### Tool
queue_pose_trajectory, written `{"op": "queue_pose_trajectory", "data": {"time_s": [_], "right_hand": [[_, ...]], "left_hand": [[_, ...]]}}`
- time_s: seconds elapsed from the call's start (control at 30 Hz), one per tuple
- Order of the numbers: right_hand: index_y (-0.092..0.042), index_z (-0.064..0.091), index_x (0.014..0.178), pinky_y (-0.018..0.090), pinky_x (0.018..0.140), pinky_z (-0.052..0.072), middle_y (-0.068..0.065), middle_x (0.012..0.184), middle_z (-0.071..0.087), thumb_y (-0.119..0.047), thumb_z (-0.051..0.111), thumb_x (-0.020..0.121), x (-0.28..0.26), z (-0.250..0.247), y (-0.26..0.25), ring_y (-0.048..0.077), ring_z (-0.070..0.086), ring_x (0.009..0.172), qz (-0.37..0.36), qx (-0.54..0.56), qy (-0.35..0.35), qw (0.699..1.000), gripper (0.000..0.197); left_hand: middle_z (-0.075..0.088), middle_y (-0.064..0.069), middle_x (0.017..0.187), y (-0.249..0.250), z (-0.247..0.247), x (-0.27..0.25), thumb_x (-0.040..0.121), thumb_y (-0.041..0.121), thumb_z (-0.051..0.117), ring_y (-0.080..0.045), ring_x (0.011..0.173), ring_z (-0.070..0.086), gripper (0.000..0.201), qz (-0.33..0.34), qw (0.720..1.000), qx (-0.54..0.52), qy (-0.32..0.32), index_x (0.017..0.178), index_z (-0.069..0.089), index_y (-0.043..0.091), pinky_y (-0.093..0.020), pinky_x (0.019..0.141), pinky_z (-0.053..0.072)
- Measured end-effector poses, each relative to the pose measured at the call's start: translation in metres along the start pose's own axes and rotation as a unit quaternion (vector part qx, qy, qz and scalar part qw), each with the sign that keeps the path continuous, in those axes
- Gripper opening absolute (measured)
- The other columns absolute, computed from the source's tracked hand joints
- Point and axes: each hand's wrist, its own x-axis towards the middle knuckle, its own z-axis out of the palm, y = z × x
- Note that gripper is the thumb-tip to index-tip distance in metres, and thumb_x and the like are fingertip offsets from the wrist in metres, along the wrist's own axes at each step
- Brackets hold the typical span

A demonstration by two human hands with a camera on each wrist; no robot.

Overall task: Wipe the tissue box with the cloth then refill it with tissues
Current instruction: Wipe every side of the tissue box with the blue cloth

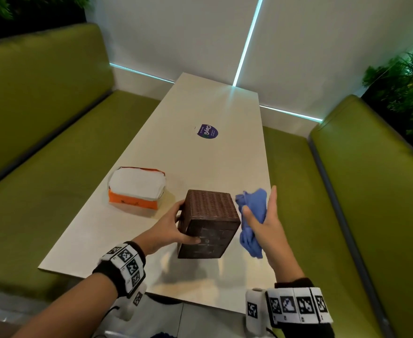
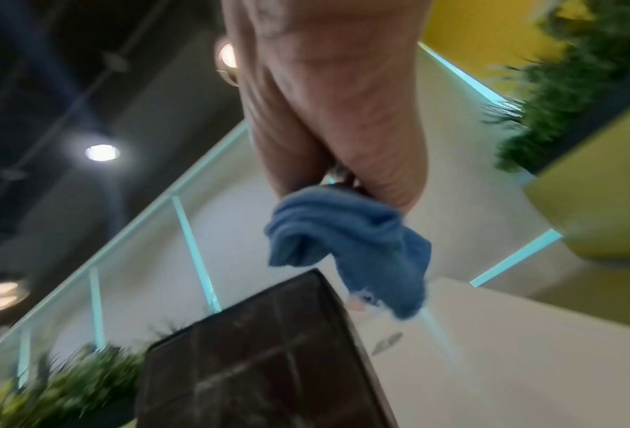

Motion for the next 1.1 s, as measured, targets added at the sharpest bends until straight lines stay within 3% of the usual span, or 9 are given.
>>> {"op": "queue_pose_trajectory", "data": {"time_s": [0.1, 0.2, 0.27, 0.43, 0.57, 0.77, 0.87, 0.97, 1.1], "right_hand": [[-0.027, 0.006, 0.154, 0.025, 0.072, 0.042, 0.012, 0.116, 0.060, -0.029, 0.043, 0.101, -0.009, 0.022, -0.031, 0.030, 0.060, 0.106, -0.050, -0.071, 0.013, 0.996, 0.065], [-0.027, 0.013, 0.154, 0.033, 0.094, 0.041, 0.010, 0.144, 0.044, -0.030, 0.031, 0.104, -0.007, 0.063, -0.039, 0.031, 0.046, 0.128, -0.083, -0.226, -0.040, 0.970, 0.053], [-0.028, 0.017, 0.152, 0.042, 0.117, 0.021, 0.009, 0.160, 0.022, -0.030, 0.026, 0.104, -0.006, 0.091, -0.033, 0.030, 0.019, 0.147, -0.123, -0.357, -0.087, 0.922, 0.049], [-0.028, 0.030, 0.148, 0.044, 0.120, 0.012, 0.001, 0.161, 0.019, -0.031, 0.026, 0.103, 0.015, 0.082, -0.014, 0.023, 0.013, 0.149, -0.143, -0.387, -0.049, 0.910, 0.045], [-0.024, 0.039, 0.141, 0.042, 0.109, 0.038, 0.000, 0.156, 0.030, -0.028, 0.031, 0.103, 0.028, 0.060, -0.006, 0.024, 0.030, 0.143, -0.064, -0.298, 0.002, 0.952, 0.039], [-0.024, 0.033, 0.148, 0.029, 0.119, -0.005, 0.000, 0.162, 0.017, -0.012, 0.035, 0.100, -0.007, 0.112, -0.023, 0.018, 0.008, 0.151, -0.191, -0.343, -0.089, 0.915, 0.049], [-0.025, 0.040, 0.144, 0.035, 0.121, 0.014, 0.000, 0.158, 0.028, -0.017, 0.034, 0.102, 0.014, 0.086, -0.010, 0.019, 0.022, 0.147, -0.149, -0.312, -0.066, 0.936, 0.043], [-0.031, 0.046, 0.134, 0.037, 0.100, 0.044, -0.003, 0.144, 0.050, -0.026, 0.034, 0.102, 0.031, 0.053, -0.001, 0.024, 0.051, 0.128, -0.050, -0.210, 0.019, 0.976, 0.035], [-0.021, 0.037, 0.145, 0.036, 0.116, 0.024, 0.000, 0.158, 0.029, -0.016, 0.035, 0.102, 0.011, 0.088, -0.017, 0.021, 0.025, 0.146, -0.120, -0.343, -0.016, 0.932, 0.044]], "left_hand": [[0.050, 0.009, 0.136, -0.005, 0.008, 0.003, 0.048, 0.019, 0.092, -0.008, 0.125, 0.051, 0.111, 0.019, 1.000, 0.016, 0.015, 0.142, 0.034, 0.026, -0.026, 0.096, 0.050], [0.048, 0.005, 0.138, -0.007, 0.015, 0.005, 0.045, 0.023, 0.090, -0.009, 0.125, 0.051, 0.115, 0.032, 0.998, 0.039, 0.032, 0.143, 0.032, 0.021, -0.032, 0.101, 0.050], [0.044, 0.007, 0.142, -0.009, 0.019, 0.004, 0.043, 0.027, 0.089, -0.010, 0.130, 0.046, 0.120, 0.031, 0.997, 0.061, 0.039, 0.146, 0.028, 0.020, -0.037, 0.106, 0.047], [0.044, 0.005, 0.141, -0.015, 0.018, 0.006, 0.047, 0.022, 0.091, -0.012, 0.130, 0.046, 0.117, 0.041, 0.994, 0.071, 0.068, 0.146, 0.029, 0.021, -0.044, 0.107, 0.045], [0.047, 0.004, 0.139, -0.015, 0.020, 0.010, 0.050, 0.018, 0.093, -0.003, 0.125, 0.049, 0.112, 0.056, 0.993, 0.073, 0.076, 0.144, 0.032, 0.026, -0.037, 0.105, 0.047], [0.047, 0.018, 0.124, -0.012, 0.028, 0.008, 0.044, 0.035, 0.079, 0.012, 0.112, 0.053, 0.103, 0.066, 0.993, 0.031, 0.089, 0.133, 0.030, 0.022, -0.009, 0.089, 0.047], [0.049, 0.010, 0.132, -0.015, 0.023, 0.008, 0.044, 0.025, 0.089, 0.001, 0.119, 0.050, 0.111, 0.063, 0.992, 0.061, 0.085, 0.139, 0.031, 0.024, -0.018, 0.095, 0.047], [0.047, 0.004, 0.136, -0.015, 0.020, 0.009, 0.051, 0.012, 0.091, -0.003, 0.123, 0.049, 0.112, 0.063, 0.991, 0.081, 0.091, 0.143, 0.030, 0.025, -0.038, 0.103, 0.047], [0.049, 0.006, 0.133, -0.017, 0.025, 0.010, 0.048, 0.020, 0.090, -0.005, 0.122, 0.051, 0.107, 0.064, 0.992, 0.055, 0.090, 0.139, 0.033, 0.024, -0.030, 0.100, 0.048]]}}
